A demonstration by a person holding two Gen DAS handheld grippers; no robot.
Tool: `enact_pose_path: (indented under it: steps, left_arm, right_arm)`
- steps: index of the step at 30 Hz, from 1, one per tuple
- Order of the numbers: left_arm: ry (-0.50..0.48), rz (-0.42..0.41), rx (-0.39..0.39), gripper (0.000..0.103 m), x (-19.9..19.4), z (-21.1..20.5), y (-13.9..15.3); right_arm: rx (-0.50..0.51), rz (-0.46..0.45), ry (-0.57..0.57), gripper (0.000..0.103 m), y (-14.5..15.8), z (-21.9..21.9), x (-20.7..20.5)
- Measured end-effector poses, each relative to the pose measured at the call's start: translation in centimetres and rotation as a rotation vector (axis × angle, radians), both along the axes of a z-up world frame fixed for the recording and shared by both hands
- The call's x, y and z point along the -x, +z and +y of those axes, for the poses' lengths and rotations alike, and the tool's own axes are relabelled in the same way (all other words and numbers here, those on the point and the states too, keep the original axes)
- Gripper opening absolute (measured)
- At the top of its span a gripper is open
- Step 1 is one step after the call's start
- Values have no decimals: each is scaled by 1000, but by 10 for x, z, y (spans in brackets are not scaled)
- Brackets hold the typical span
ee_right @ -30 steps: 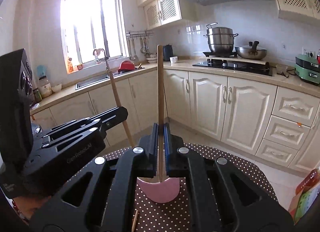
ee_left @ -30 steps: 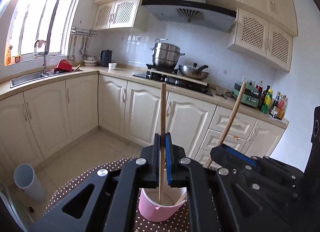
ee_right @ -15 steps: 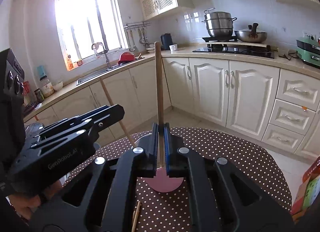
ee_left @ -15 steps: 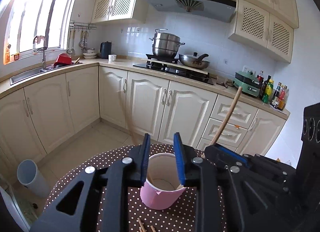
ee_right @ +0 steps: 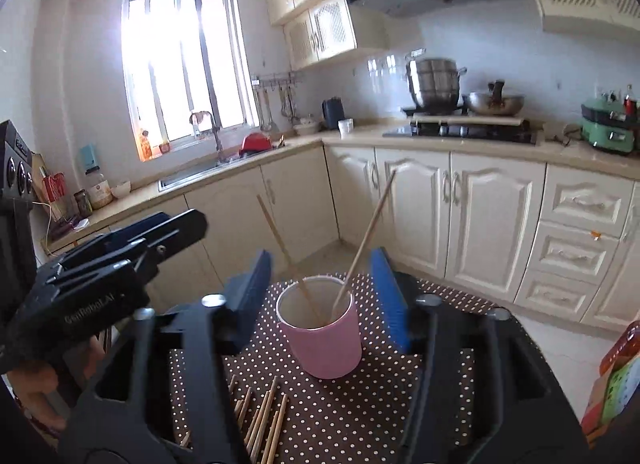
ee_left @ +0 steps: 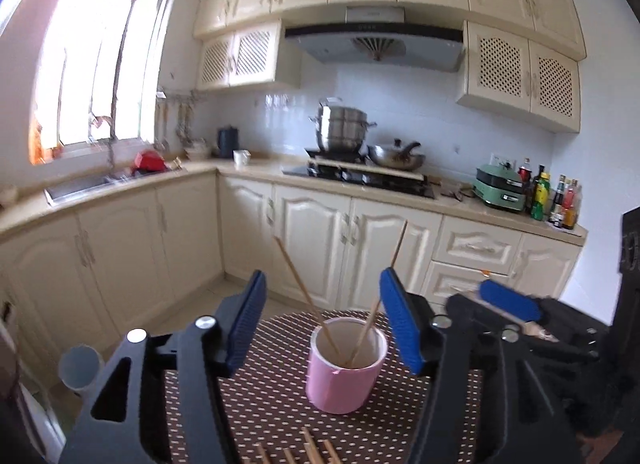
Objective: Organize utensils
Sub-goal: 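Move both open grippers back to the chopstick pile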
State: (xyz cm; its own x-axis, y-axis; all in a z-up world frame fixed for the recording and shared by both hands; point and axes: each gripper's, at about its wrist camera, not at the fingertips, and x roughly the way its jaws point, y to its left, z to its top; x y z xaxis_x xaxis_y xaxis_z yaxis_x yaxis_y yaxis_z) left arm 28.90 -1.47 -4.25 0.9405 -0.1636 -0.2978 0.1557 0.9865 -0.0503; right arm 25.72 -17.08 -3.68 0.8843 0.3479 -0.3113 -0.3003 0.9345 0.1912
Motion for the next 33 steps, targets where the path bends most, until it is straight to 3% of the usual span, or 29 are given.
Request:
enact_pose_path:
  steps: [3,8,14,19,26,33]
  left_arm:
    - [29,-62,-41,69,27,0,10]
    - [49,-154,-98,73,74,-3,25]
    - [64,-192,-78,76,123,4,22]
    - [104,-200,-121,78,149,10,10]
    - [125,-122,-137,78,162,29,-26]
    - [102,50,-190,78,141,54,-77]
  right_arm:
    - [11,-42,0,53,8,0,21]
    - [53,-138,-37,62,16,4,62]
    - [99,-190,-73,66,9,7,103]
    - [125,-201,-90,66,-2,9,128]
    - [131,-134,-87,67,-32,12,141]
    - [144,2,-60,67,-67,22,129]
